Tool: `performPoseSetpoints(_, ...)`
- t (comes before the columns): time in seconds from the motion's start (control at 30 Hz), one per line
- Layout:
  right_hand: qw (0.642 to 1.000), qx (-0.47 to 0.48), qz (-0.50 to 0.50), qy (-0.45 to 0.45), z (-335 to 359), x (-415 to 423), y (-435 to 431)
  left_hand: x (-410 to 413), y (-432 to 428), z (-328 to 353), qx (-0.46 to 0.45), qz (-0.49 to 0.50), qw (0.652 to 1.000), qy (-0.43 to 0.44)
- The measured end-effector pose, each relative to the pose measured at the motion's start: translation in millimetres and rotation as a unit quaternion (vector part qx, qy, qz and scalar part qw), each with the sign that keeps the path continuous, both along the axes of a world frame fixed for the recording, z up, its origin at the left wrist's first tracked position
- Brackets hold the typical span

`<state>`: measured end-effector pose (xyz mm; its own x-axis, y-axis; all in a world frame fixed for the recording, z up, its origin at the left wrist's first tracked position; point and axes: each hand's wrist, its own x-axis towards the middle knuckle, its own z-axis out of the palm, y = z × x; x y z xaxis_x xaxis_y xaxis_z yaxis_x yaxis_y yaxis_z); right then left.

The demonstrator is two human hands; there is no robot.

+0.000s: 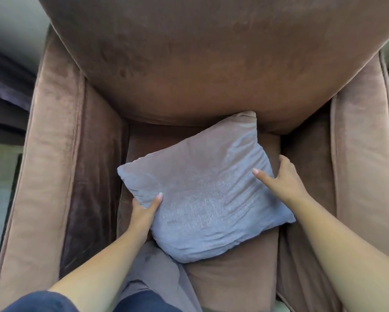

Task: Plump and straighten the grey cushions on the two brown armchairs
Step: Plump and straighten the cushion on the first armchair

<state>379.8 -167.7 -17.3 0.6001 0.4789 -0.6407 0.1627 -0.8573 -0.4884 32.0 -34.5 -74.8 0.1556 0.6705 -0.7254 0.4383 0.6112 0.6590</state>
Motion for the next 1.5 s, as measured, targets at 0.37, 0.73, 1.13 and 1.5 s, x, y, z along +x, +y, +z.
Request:
performPoseSetpoints(0.37,0.990,0.009,-0.127,0.062,-17.0,-32.6,11.4,11.8,15.3,11.6,-0.200,0.133,0.967,-0.085)
performPoseSetpoints(0.73,0.966,0.135,-0.221,0.012,42.8,-59.7,3.7,10.7,68.9,81.6,-0.015,0.010,0.976,-0.217)
performPoseSetpoints(1.13,0.920,0.182,-0.318,0.141,54.0,-54.1,17.3,27.0,127.8,97.2,0.177,-0.134,0.967,-0.122)
performPoseSetpoints(1.5,0.984,0.122,-0.116,-0.065,83.8,-31.4,60.4,45.3,182.1,112.9,0.249,-0.132,0.959,-0.012)
